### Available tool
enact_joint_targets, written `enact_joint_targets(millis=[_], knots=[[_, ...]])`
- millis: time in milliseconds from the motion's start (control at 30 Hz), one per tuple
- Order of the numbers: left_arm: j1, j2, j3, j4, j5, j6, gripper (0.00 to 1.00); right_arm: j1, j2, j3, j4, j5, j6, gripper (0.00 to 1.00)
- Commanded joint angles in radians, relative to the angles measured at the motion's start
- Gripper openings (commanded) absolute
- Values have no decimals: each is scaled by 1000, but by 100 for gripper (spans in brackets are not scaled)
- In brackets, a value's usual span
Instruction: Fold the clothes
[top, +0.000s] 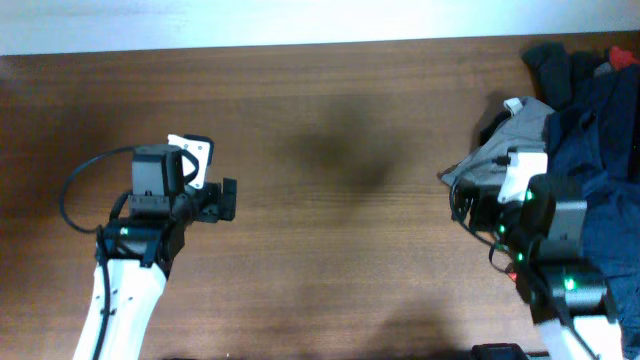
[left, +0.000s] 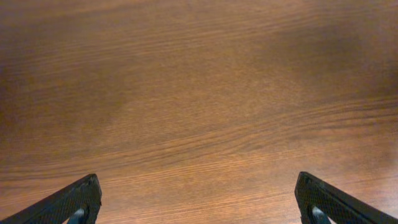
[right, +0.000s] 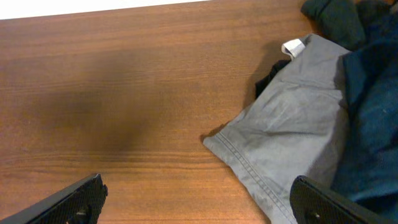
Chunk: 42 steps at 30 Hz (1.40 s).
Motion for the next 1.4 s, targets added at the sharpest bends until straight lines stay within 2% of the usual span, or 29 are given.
enact_joint_targets(millis=[0, 133, 267, 367, 500, 633, 700, 733, 1033, 1133, 1367], knots=[[-2, 26, 38, -5, 106, -6, 99, -21, 120, 90, 1, 69, -2, 99], [-2, 26, 38, 27, 102, -6, 99, -163, 216, 134, -3, 216, 66, 99], [-2, 26, 38, 65, 101, -6, 99, -420, 346, 148, 7, 218, 96, 99], [-2, 26, 38, 77, 102, -6, 99, -539, 442, 148, 40, 218, 95, 98], [-2, 26, 38, 103, 102, -6, 84, -630, 563, 148, 89, 208, 95, 96], [-2, 26, 38, 131, 102, -6, 79, -645, 644, 148, 144, 106, 95, 88], [-2, 27, 38, 147, 102, -6, 78, -643, 678, 148, 186, 26, 95, 76], [-2, 27, 38, 156, 102, -6, 76, -643, 689, 148, 206, -12, 95, 75], [-2, 28, 38, 196, 101, -6, 76, -643, 757, 147, 309, -153, 95, 75], [-2, 28, 38, 214, 102, -6, 76, -643, 757, 148, 370, -174, 96, 68], [-2, 28, 38, 214, 102, -6, 74, -643, 738, 190, 406, -234, 144, 68]])
